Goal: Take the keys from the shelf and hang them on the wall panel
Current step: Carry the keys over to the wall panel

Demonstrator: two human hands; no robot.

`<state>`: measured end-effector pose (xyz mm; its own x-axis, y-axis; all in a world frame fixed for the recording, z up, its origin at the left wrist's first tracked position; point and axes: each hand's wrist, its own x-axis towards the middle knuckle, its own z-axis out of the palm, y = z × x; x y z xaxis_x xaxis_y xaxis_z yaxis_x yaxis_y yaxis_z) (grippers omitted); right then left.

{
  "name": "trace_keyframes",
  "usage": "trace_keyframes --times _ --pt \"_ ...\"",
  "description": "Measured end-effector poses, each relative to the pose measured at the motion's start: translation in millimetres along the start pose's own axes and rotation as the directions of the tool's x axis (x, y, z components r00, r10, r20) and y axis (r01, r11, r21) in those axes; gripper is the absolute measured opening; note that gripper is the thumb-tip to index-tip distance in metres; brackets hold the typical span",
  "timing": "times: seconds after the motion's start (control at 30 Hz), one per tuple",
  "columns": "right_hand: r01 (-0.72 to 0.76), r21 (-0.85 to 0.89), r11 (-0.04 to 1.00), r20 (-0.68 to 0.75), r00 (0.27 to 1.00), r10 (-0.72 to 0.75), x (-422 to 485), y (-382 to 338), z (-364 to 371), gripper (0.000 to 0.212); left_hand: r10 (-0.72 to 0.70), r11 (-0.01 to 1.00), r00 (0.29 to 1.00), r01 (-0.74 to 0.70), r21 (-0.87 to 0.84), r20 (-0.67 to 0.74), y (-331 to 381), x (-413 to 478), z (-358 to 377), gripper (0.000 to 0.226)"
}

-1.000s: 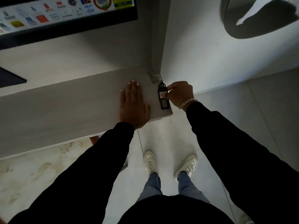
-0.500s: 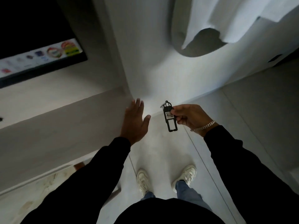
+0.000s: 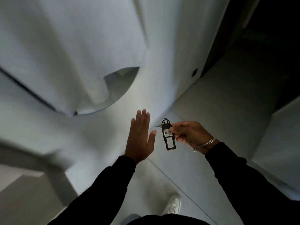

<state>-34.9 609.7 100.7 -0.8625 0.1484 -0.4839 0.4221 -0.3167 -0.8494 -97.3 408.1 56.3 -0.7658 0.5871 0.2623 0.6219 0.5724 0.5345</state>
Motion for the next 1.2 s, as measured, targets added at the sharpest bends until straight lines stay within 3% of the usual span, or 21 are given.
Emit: trace_keyframes --times 0.5,0.57,0.73,0.97,1.2 --pt "0.115 0.024 0.993 -0.312 0.944 -0.102 64 -119 -251 0.018 0.304 0.953 0.946 -0.301 -0.045 0.113 108 246 169 0.066" --pt "0.107 0.045 0.993 -0.354 0.931 -0.085 83 -133 -281 0.023 0.301 0.954 0.943 -0.295 -0.059 0.142 117 282 191 0.067" --pt "0.113 0.113 0.987 -0.383 0.922 -0.061 122 -167 -346 0.012 0.332 0.943 0.92 -0.328 -0.057 0.206 137 368 230 0.069" --pt "0.102 0.156 0.982 -0.389 0.92 -0.033 193 -213 -466 0.041 0.322 0.947 0.928 -0.315 -0.071 0.188 180 494 305 0.069" --pt "0.074 0.151 0.986 -0.314 0.949 -0.023 257 -282 -586 0.029 0.215 0.977 0.967 -0.213 -0.031 0.14 237 602 376 0.07"
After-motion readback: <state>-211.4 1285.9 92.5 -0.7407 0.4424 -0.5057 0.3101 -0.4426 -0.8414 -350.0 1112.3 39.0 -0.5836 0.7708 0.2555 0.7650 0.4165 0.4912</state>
